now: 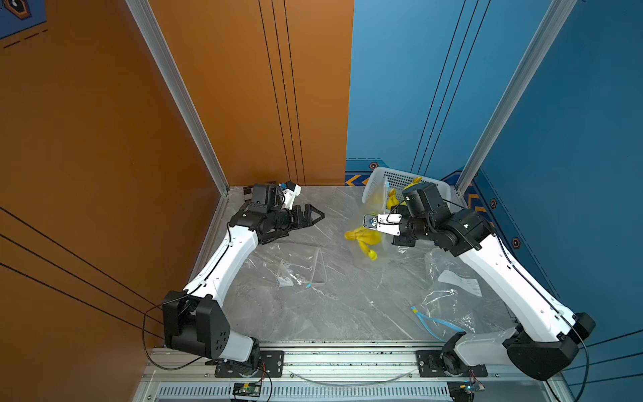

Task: Open the zip-top bag and take out the banana
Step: Pick up the zipper food storage bag at the center of the board.

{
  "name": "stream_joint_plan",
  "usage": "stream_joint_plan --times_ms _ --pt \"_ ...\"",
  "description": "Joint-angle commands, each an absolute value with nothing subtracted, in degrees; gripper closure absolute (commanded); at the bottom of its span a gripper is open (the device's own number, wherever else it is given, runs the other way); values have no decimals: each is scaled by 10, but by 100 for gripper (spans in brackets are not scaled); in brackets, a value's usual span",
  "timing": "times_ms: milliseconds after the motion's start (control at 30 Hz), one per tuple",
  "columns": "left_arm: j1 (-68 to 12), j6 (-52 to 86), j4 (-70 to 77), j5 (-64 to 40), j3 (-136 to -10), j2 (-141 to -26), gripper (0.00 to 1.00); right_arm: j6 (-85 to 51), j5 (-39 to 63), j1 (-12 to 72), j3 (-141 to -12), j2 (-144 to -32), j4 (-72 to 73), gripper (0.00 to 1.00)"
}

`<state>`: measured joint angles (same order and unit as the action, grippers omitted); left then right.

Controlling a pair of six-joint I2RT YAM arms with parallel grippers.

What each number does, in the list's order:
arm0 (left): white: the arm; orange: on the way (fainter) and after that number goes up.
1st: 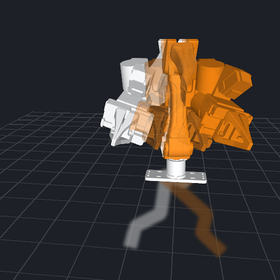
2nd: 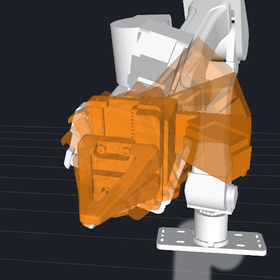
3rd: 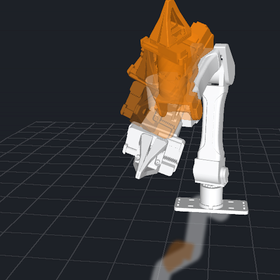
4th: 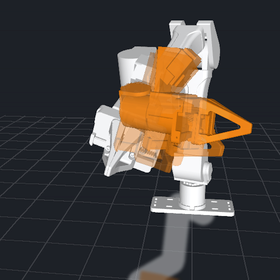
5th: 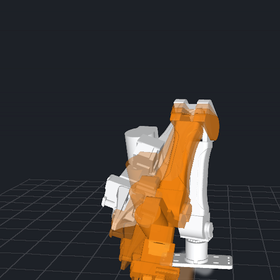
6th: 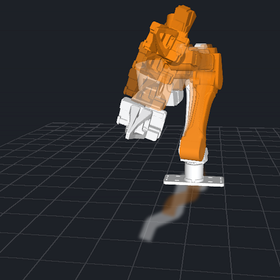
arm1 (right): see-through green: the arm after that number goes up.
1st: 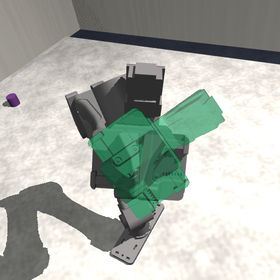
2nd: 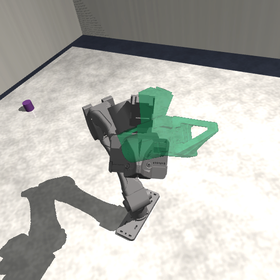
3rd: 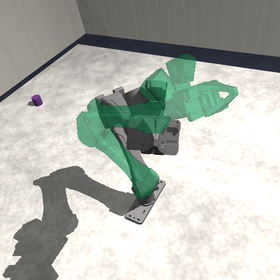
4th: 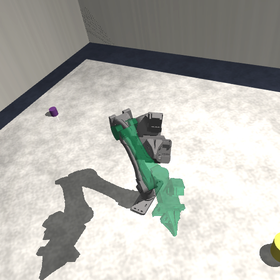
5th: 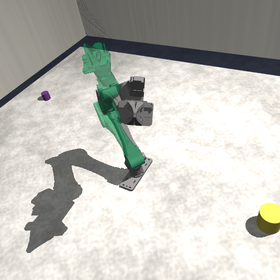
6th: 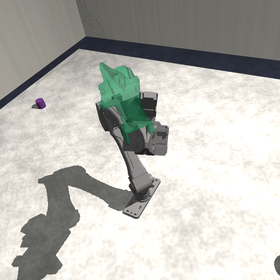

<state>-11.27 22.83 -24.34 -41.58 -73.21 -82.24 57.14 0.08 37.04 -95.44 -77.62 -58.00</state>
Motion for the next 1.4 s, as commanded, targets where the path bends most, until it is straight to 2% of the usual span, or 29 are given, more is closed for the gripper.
stream_joint_plan --times_ms 0,167,367,567,667,833,967,1167,1367 --pt "-110 200 -151 -492 -711 -778 2 629 -12 394 -980 -770 -671 100" --pt "-125 206 -88 -557 -702 -762 2 633 -43 430 -1004 -781 -680 100" --pt "-194 201 -4 -586 -659 -717 2 602 -71 482 -1026 -786 -683 100" --pt "-161 355 193 -583 -568 -651 2 585 -102 517 -1047 -777 -717 100" --pt "-168 412 234 -564 -550 -617 2 578 -110 524 -1043 -771 -722 100" --pt "-191 433 225 -535 -536 -543 2 581 -120 523 -1038 -779 -718 100" --pt "-207 352 135 -541 -509 -507 2 574 -103 517 -1055 -791 -697 100" --pt "-230 323 125 -560 -521 -518 0 545 -89 518 -1083 -808 -694 100" --pt "-282 316 125 -559 -509 -536 3 517 -97 528 -1095 -809 -696 100"
